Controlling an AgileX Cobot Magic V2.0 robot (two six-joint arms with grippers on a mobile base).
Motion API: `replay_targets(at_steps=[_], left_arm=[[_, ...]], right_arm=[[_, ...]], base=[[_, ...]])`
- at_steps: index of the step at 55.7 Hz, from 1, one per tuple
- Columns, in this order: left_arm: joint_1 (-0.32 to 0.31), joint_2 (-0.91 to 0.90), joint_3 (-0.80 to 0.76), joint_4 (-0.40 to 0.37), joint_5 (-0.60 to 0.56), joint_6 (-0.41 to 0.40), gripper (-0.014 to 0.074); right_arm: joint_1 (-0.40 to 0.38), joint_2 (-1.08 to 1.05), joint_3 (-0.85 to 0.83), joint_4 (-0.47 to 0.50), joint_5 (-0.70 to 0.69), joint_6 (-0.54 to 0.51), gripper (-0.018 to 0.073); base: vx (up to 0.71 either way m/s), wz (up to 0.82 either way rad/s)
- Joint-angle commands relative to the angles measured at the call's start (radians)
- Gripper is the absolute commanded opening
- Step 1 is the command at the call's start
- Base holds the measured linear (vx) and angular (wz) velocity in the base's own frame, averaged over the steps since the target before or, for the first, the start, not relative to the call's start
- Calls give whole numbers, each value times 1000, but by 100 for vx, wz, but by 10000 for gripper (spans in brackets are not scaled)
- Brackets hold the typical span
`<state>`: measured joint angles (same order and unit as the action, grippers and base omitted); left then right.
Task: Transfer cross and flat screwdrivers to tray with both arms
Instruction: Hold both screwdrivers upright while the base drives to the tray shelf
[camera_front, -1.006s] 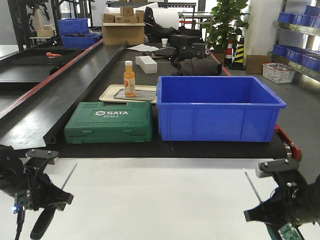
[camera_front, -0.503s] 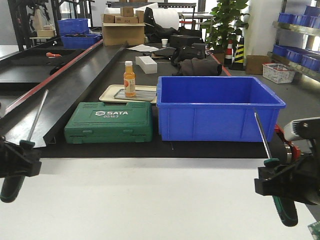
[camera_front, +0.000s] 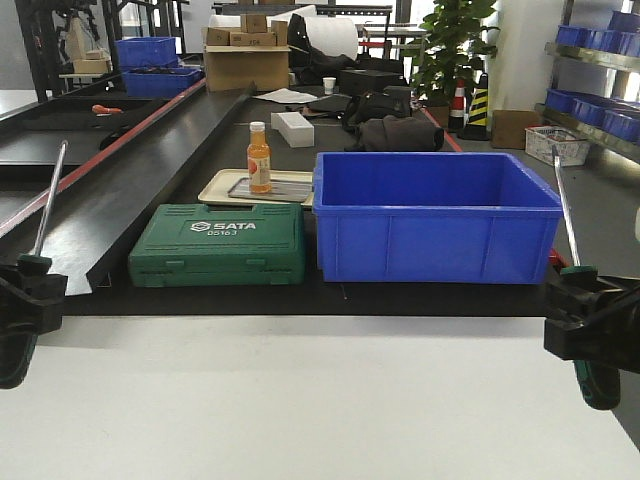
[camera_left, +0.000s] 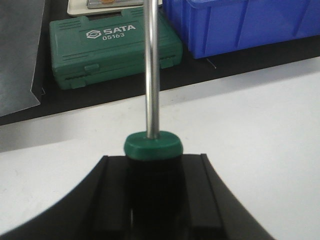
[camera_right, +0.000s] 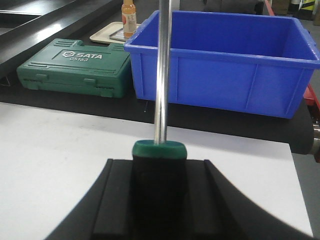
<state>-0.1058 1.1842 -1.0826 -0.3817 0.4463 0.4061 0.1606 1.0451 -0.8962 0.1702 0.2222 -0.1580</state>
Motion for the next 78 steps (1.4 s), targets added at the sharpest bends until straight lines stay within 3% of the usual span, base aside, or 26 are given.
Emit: replay_targets(at_steps=[1,78], left_arm=[[-5,-25,-32,-28,-86,-11,0],[-5,-25,-32,-27,-72,-11,0]], right_arm=[[-3,-23,-32,1,-100,-2,-8],[-3,-23,-32,1,-101,-2,-8]], base=[[0,0],[-1,-2]])
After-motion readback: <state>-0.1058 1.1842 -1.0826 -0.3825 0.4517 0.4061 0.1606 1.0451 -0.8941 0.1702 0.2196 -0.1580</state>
